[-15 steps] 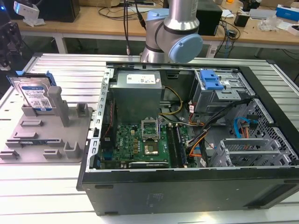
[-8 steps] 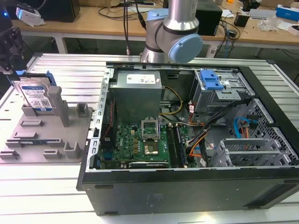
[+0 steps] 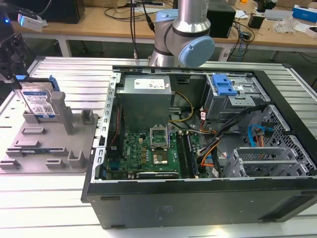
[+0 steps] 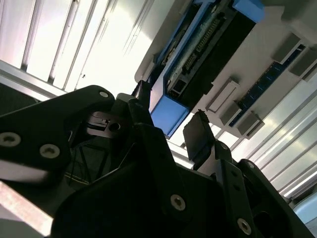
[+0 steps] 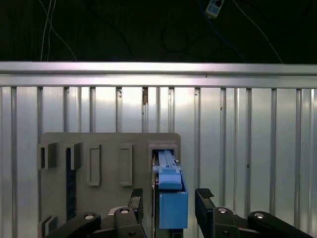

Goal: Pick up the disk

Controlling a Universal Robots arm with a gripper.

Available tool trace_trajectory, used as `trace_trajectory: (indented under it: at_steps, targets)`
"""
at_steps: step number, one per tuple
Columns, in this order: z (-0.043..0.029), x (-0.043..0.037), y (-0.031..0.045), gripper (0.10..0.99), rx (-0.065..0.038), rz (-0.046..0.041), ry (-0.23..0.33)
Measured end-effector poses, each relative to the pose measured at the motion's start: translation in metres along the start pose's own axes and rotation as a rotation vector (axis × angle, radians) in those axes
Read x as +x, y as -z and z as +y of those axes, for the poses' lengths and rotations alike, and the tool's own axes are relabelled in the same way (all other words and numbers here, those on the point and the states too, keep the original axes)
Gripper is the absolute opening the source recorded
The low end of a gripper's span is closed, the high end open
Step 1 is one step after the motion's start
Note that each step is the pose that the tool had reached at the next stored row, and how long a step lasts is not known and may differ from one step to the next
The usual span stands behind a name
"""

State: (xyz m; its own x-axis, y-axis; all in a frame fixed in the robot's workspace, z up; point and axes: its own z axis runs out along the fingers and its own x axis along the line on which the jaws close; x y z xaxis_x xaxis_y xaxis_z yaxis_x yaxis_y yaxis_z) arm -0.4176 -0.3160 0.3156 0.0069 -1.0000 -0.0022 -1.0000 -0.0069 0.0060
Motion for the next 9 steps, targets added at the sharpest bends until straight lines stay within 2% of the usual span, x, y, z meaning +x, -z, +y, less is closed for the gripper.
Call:
trace_trajectory:
  at_steps: [9]
  targets:
    - [0.0, 0.0, -0.008, 0.541, 0.0, -0.0001, 0.0]
